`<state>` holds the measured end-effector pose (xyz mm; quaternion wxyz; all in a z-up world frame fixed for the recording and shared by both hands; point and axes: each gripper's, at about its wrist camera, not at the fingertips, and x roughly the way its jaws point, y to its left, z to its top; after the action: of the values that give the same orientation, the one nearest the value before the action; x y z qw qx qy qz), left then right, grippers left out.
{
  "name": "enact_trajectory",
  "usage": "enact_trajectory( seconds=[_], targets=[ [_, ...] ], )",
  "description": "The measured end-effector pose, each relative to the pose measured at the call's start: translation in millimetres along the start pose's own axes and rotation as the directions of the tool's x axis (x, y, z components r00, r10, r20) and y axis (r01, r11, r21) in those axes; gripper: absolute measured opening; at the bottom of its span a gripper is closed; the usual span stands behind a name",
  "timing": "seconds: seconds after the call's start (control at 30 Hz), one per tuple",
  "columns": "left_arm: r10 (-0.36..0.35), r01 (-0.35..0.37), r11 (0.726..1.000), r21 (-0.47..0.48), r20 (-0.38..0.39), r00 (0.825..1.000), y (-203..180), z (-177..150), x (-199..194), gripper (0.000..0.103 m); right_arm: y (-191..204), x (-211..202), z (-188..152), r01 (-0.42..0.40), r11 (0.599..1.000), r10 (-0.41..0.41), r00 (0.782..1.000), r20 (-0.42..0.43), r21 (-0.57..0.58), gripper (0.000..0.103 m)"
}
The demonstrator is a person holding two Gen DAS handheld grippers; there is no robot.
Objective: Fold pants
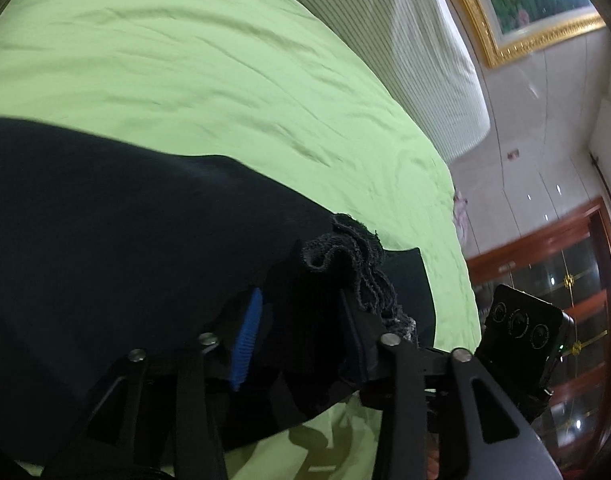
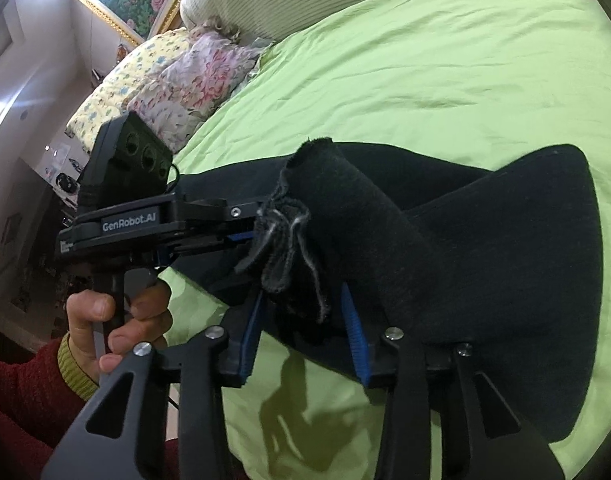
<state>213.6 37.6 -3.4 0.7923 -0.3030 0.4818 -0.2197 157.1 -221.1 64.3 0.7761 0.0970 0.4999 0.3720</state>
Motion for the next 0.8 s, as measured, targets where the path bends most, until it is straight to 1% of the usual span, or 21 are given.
enact_trajectory(
  seconds=[0.07,0.13,0.2,0.27,0.3,0.33,0.37,0.4,0.47,0.57,0.6,0.63,0.7,0.73,0.8],
  targets=[
    [0.011,-0.011,1.000,-0.014,0.019,1.000,3,-6,-10,0.048,2,-6,-1,-0.018,1.000,0.018,1.000,0.007,0.000,0.040],
    [0.013,-0.012,1.000,-0.029,0.034,0.999,6,-9,-17,0.051,6,-13,1,-0.046,0.999,0.046,0.999,0.024,-0.010,0.040],
    [0.011,-0.009,0.999,-0.046,0.052,0.999,7,-12,-27,0.053,10,-23,6,-0.074,0.997,0.075,0.996,0.050,-0.019,0.040],
    [0.005,-0.001,0.998,-0.064,0.066,0.998,5,-14,-34,0.057,11,-35,11,-0.121,0.993,0.121,0.989,0.084,-0.008,0.041],
    [0.006,-0.001,0.997,-0.072,0.071,0.997,5,-15,-37,0.059,10,-42,15,-0.127,0.992,0.127,0.986,0.108,-0.004,0.041],
    [0.011,-0.005,0.997,-0.077,0.075,0.997,5,-16,-40,0.059,9,-46,17,-0.107,0.994,0.107,0.986,0.125,-0.007,0.041],
    [0.011,-0.005,0.997,-0.075,0.078,0.997,3,-18,-42,0.060,5,-51,19,-0.060,0.998,0.061,0.988,0.141,-0.013,0.041],
    [0.012,-0.006,0.997,-0.074,0.077,0.997,1,-18,-43,0.062,0,-53,23,0.018,1.000,-0.016,0.989,0.146,-0.017,0.041],
    [0.015,-0.010,0.997,-0.071,0.071,0.997,-5,-20,-43,0.062,-13,-52,26,0.099,0.995,-0.099,0.987,0.127,0.005,0.041],
    [-0.016,0.019,0.999,-0.049,0.066,0.998,-19,-26,-44,0.062,-35,-48,27,0.099,0.993,-0.105,0.990,0.097,0.057,0.041],
    [-0.018,0.020,0.999,-0.031,0.069,0.997,-27,-26,-44,0.062,-40,-47,28,0.108,0.992,-0.114,0.989,0.094,0.071,0.041],
    [-0.028,0.029,1.000,-0.010,0.074,0.997,-34,-27,-44,0.063,-47,-46,28,0.136,0.987,-0.144,0.986,0.090,0.089,0.041],
    [-0.062,0.060,0.998,0.027,0.073,0.995,-49,-29,-38,0.070,-62,-46,27,0.176,0.977,-0.187,0.978,0.087,0.122,0.041],
    [-0.062,0.060,0.997,0.043,0.057,0.996,-54,-30,-30,0.074,-72,-45,26,0.176,0.972,-0.191,0.978,0.083,0.154,0.041],
    [0.002,-0.003,0.998,0.069,0.020,1.000,-58,-34,-10,0.074,-79,-45,25,0.182,0.970,-0.198,0.976,0.090,0.160,0.038]
  ],
)
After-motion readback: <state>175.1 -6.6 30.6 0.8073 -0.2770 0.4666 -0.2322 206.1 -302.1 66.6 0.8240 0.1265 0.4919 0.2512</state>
